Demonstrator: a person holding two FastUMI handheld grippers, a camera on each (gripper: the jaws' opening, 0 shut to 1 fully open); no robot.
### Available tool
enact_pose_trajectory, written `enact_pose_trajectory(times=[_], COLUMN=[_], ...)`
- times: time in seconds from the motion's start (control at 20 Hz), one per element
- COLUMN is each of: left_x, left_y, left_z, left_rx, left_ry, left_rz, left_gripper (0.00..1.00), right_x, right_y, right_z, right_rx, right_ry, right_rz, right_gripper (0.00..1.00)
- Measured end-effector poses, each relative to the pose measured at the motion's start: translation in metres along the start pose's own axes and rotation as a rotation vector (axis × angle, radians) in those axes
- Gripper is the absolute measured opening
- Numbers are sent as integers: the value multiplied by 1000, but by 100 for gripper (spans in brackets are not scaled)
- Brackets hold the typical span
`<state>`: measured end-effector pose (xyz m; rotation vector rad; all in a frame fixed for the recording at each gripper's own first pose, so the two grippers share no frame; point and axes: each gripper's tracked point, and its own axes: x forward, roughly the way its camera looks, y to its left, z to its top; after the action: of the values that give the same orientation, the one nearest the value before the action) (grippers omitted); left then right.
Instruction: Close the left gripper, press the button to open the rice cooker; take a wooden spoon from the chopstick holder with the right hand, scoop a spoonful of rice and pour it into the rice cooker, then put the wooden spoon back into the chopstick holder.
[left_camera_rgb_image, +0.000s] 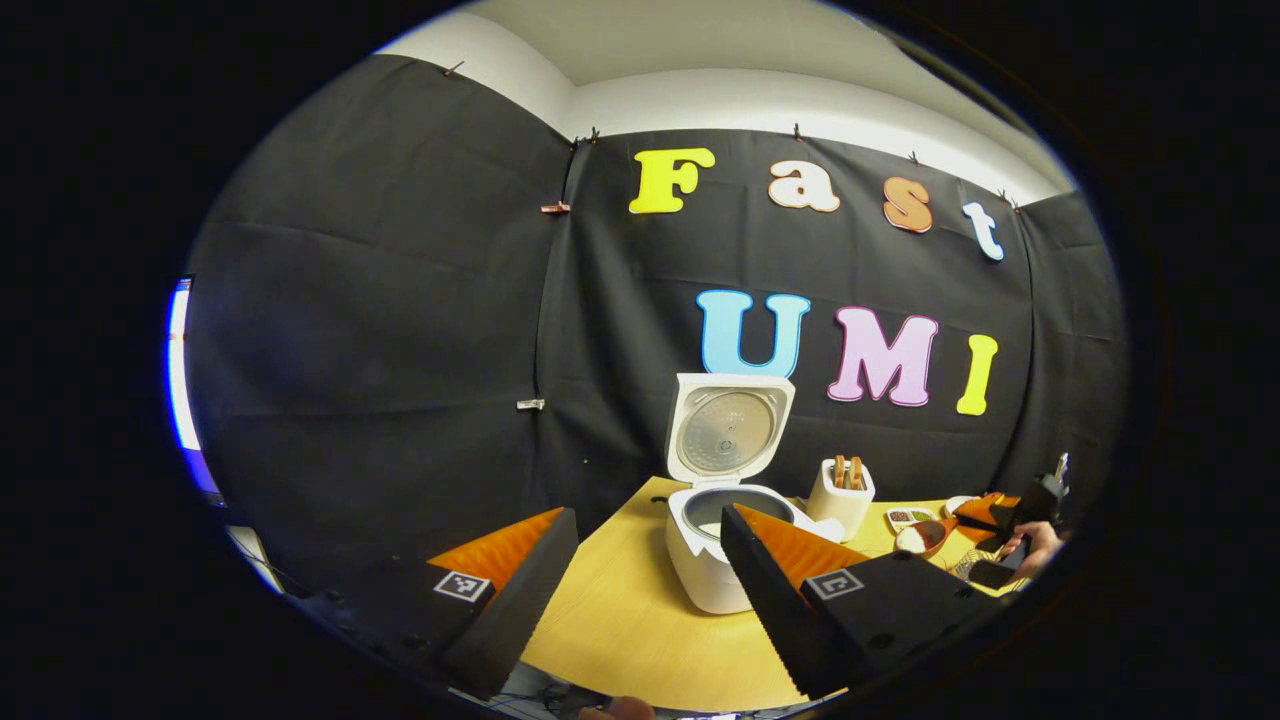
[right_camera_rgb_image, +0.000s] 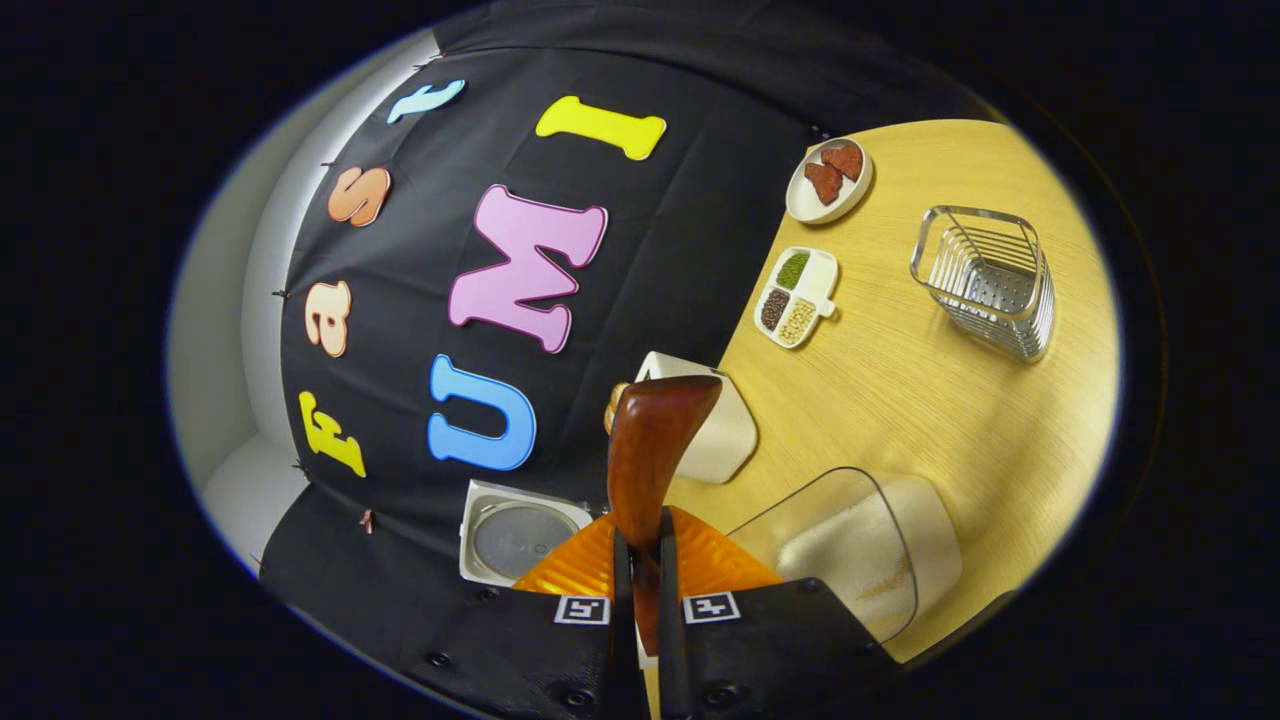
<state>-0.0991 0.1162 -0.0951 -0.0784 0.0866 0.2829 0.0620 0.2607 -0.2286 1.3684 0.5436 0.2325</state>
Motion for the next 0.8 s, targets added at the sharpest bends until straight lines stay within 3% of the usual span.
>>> enact_pose_trajectory(times=[0.3, 0.8], left_x=[2, 8], left_y=[-1, 27], left_z=[-3, -8], left_rx=[-9, 0], left_ry=[1, 19], left_rz=[-7, 28], left_gripper=[99, 99], right_x=[12, 101], right_y=[69, 130], right_z=[-24, -101], right_rx=[29, 66], right_ry=[35, 70], right_rz=[52, 79], right_gripper=[12, 12])
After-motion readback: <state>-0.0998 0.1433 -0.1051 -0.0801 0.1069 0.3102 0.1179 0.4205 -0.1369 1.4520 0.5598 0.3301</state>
